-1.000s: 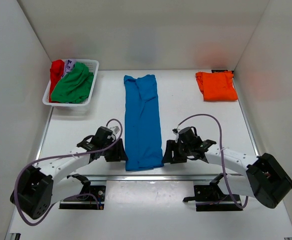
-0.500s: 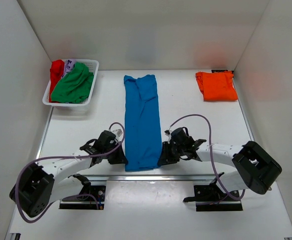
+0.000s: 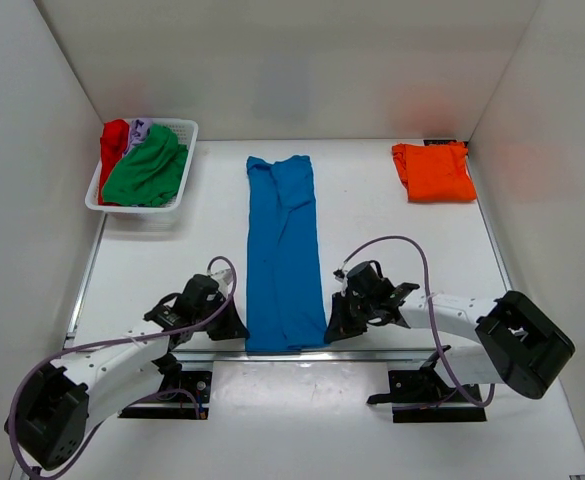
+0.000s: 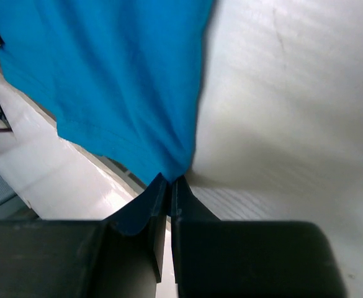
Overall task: Fold and stack the t-shirts
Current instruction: Grab the bottom of the folded rectangular tshirt with both arms, then fold the folded rectangular tshirt in 1/3 of the way
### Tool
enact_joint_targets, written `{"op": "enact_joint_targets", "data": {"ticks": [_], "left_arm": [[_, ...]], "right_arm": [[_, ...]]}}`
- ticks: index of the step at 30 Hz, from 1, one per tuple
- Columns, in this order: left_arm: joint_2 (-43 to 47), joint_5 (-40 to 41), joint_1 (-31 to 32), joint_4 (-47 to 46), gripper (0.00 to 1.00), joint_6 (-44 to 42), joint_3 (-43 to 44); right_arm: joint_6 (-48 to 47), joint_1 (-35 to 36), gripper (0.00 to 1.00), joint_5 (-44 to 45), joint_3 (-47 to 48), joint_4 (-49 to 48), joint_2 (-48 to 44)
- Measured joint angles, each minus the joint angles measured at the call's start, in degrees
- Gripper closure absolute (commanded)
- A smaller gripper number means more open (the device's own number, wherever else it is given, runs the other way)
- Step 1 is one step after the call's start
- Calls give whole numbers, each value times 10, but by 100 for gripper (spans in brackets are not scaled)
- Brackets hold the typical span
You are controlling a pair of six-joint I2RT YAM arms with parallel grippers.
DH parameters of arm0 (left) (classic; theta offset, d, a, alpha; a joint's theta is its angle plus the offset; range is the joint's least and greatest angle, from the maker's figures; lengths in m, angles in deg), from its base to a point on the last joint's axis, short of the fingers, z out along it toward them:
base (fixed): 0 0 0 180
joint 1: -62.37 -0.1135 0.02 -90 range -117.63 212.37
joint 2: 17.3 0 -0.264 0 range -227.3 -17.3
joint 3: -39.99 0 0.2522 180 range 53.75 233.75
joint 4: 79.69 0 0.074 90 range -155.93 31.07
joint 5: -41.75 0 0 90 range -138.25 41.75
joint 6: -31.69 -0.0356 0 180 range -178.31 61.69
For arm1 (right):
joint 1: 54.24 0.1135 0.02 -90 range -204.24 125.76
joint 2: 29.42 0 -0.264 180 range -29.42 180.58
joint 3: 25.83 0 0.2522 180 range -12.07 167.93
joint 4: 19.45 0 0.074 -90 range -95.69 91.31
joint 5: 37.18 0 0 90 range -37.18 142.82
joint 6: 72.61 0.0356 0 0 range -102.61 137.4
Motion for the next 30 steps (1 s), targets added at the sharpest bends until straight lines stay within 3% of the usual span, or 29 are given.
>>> {"op": "enact_joint_targets", "data": {"ticks": [9, 14, 20, 25, 26, 27, 28, 30], "left_arm": [[13, -35, -2, 34, 100, 5, 8], [-27, -69, -59, 53, 100, -10, 95], [-150, -104, -139, 24, 100, -49, 216], [-293, -116, -204, -14, 100, -70, 292], [-327, -118, -213, -21, 96, -72, 316], [-362, -118, -221, -29, 77, -72, 341], [-397, -119, -227, -38, 69, -75, 368], [-462, -126, -238, -68, 69, -67, 425]], "right_arm": [[-31, 6, 100, -26, 35, 72, 2], [-78, -35, 100, -50, 135, 143, 26], [-163, -129, 100, -76, 306, 208, 113], [-227, -196, 100, -88, 471, 257, 249], [-239, -206, 100, -87, 504, 264, 278], [-250, -216, 94, -86, 547, 279, 311], [-258, -225, 88, -83, 591, 289, 345], [-273, -239, 66, -76, 668, 298, 405]]}}
